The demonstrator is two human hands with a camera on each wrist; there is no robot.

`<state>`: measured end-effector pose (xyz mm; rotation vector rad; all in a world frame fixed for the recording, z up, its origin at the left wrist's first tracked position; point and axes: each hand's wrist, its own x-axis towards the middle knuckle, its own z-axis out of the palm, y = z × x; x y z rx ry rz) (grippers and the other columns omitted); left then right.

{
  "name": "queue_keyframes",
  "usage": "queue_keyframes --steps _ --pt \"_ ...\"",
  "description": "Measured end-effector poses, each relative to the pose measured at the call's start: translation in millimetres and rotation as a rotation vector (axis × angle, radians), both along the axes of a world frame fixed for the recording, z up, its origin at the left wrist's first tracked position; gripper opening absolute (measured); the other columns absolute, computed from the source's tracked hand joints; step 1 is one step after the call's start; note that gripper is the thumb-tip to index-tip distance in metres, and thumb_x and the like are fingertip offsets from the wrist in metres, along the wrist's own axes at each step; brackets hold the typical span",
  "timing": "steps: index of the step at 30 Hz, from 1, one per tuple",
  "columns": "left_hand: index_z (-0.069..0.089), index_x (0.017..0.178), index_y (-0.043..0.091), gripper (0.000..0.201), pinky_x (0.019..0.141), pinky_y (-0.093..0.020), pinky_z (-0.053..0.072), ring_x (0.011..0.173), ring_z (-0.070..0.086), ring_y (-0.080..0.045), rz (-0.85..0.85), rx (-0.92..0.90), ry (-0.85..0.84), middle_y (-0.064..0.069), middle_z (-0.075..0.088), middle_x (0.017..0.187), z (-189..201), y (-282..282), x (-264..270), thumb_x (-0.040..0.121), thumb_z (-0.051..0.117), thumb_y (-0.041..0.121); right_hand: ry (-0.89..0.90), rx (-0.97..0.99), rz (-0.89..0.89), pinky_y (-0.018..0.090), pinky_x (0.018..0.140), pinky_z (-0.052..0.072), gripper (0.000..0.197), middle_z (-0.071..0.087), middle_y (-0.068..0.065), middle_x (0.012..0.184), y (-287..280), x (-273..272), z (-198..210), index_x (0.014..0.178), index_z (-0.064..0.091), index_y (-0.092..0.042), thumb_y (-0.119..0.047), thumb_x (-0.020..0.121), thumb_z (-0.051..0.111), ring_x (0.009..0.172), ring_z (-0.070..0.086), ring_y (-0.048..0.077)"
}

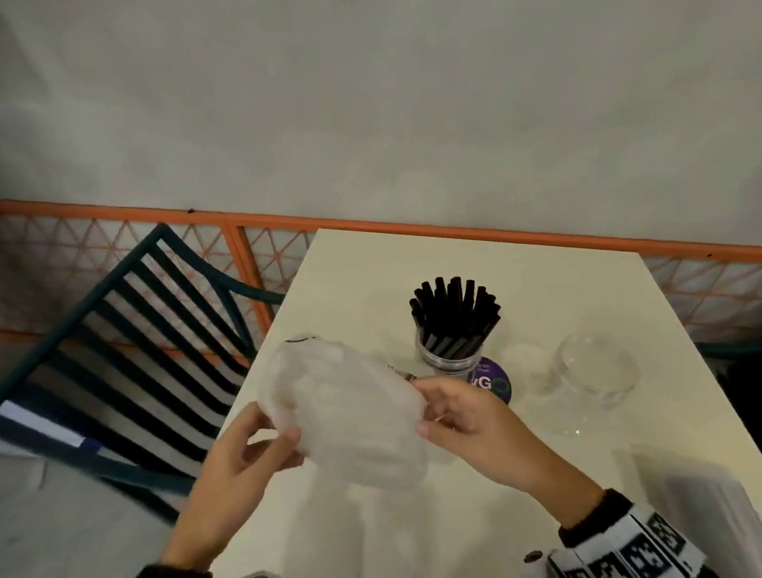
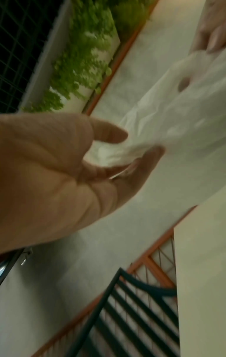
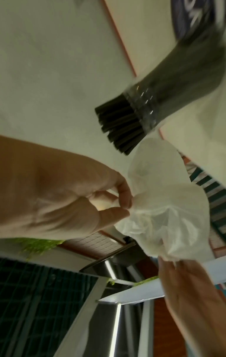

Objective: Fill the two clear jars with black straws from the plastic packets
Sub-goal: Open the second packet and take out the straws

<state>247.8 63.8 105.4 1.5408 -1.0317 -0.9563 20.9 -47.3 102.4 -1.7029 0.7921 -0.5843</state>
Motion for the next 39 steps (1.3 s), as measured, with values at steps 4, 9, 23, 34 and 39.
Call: queue_keyframes --steps 4,9,23,34,39 --pt "0.074 0.086 0.021 0.061 0.079 -0.019 0.054 0.083 0.070 -0.016 -0.113 0.107 0.050 -0.001 0.075 0.089 -28.9 16.8 12.1 0.051 0.069 0.071 0.100 0.017 -0.054 0.019 0.070 0.047 0.023 0.068 0.009 0.087 11.1 -5.1 -28.2 0.094 0.061 -0.023 -0.007 0.080 0.069 0.074 0.059 0.008" --pt "0.060 0.075 0.008 0.020 0.071 -0.034 0.049 0.067 0.059 -0.031 -0.050 0.113 -0.076 -0.019 0.062 0.074 -44.3 13.6 19.4 0.071 0.077 0.017 0.203 -0.036 -0.061 0.014 0.056 0.032 0.032 0.040 -0.009 0.062 34.8 4.9 -50.5 0.068 0.040 -0.027 -0.006 0.080 0.060 0.057 0.036 0.003" --pt "0.054 0.104 0.048 0.030 0.067 -0.012 0.046 0.078 0.061 -0.010 -0.389 0.283 -0.358 0.002 0.058 0.093 -79.4 18.6 36.2 0.087 0.058 0.023 0.016 0.381 -0.156 0.037 0.097 0.049 0.031 0.065 0.006 0.120 30.3 -14.0 -92.6 0.120 0.056 -0.018 -0.013 0.089 0.058 0.110 0.062 0.020" --pt "0.041 0.064 0.030 0.033 0.057 -0.018 0.040 0.061 0.046 -0.002 -0.505 0.100 -0.580 0.017 0.051 0.075 -96.4 3.7 24.0 0.072 0.060 0.004 0.286 -0.073 -0.492 0.022 0.049 0.041 0.018 0.056 0.007 0.066 40.3 0.6 -98.2 0.069 0.050 -0.017 -0.002 0.074 0.057 0.051 0.050 0.007" --pt "0.028 0.067 0.029 0.049 0.054 -0.017 0.033 0.057 0.041 -0.007 -0.129 0.022 -0.680 0.010 0.036 0.067 -109.9 7.0 27.5 0.070 0.056 -0.011 0.620 -0.306 -0.557 0.027 0.049 0.024 0.038 0.036 -0.005 0.061 52.5 -3.7 -105.6 0.063 0.022 -0.025 -0.004 0.065 0.052 0.058 0.032 0.017"
